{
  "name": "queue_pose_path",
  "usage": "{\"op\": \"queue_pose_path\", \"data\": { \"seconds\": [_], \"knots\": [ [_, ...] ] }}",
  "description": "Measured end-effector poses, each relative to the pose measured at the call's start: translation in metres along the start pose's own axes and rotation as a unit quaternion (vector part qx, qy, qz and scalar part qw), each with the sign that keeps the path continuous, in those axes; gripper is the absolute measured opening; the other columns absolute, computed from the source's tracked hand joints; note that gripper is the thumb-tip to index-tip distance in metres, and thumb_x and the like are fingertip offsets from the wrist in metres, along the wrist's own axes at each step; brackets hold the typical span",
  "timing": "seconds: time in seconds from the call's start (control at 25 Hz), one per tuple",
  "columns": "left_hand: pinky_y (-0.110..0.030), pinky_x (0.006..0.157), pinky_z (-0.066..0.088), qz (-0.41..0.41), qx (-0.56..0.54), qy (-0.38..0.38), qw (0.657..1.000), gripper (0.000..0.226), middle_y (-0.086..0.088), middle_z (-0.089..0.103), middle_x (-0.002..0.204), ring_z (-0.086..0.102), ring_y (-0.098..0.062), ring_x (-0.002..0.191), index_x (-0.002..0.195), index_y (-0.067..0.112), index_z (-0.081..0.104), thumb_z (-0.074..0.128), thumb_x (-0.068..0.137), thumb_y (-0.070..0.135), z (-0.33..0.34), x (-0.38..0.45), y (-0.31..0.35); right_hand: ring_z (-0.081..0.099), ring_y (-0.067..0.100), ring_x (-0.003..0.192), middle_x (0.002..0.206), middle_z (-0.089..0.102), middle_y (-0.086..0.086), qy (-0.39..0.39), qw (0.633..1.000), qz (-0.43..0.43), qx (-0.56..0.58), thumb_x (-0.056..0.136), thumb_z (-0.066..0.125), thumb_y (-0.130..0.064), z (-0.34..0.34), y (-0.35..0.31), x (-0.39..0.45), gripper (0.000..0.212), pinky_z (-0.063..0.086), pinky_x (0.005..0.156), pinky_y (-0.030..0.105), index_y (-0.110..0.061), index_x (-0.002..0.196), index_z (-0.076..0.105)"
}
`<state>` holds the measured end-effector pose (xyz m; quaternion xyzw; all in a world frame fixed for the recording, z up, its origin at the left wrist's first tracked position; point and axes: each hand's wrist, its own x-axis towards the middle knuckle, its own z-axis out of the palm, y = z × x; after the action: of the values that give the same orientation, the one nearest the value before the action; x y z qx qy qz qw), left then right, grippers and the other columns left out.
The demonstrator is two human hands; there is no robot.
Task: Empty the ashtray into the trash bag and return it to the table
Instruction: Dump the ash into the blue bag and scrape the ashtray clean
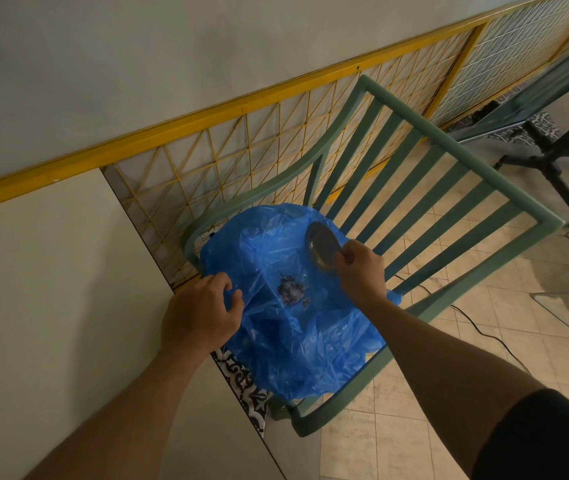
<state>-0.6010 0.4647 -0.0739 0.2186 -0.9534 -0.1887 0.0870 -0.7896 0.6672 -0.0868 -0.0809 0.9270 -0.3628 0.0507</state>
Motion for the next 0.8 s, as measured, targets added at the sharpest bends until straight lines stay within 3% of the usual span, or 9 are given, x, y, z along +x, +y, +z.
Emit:
{"op": "queue_pose_path", "data": {
  "seconds": [0.24, 0.52, 0.8],
  "knots": [
    [-0.025, 0.054, 0.039, 0.000, 0.003, 0.000, 1.000, 0.023, 0.002, 0.064, 0.076, 0.056, -0.014, 0.064, 0.095, 0.020, 0.062, 0.051, 0.091, 0.040, 0.001, 0.000, 0.000, 0.068, 0.021, 0.078, 0.078, 0.068, 0.002, 0.027, 0.976, 0.151, 0.156, 0.087, 0.064, -0.011, -0.002, 0.008, 0.006, 0.014, 0.060, 0.072, 0.039, -0.019, 0.075, 0.065],
    [-0.026, 0.054, 0.043, 0.008, -0.003, 0.011, 1.000, 0.019, 0.003, 0.064, 0.075, 0.057, -0.014, 0.063, 0.094, 0.020, 0.062, 0.053, 0.091, 0.038, 0.002, 0.000, 0.000, 0.070, 0.020, 0.066, 0.080, 0.070, 0.012, 0.040, 0.910, 0.266, 0.315, 0.089, 0.068, -0.008, -0.007, 0.013, 0.003, 0.015, 0.060, 0.056, 0.027, -0.012, 0.075, 0.065],
    [-0.023, 0.052, 0.041, 0.023, -0.020, 0.015, 0.999, 0.016, 0.008, 0.060, 0.074, 0.055, -0.011, 0.061, 0.096, 0.023, 0.062, 0.057, 0.089, 0.036, 0.000, 0.001, -0.001, 0.071, 0.020, 0.069, 0.079, 0.071, 0.013, 0.024, 0.856, 0.301, 0.420, 0.089, 0.069, -0.007, -0.026, 0.011, -0.001, 0.006, 0.062, 0.058, 0.027, -0.006, 0.084, 0.067]
  ]
}}
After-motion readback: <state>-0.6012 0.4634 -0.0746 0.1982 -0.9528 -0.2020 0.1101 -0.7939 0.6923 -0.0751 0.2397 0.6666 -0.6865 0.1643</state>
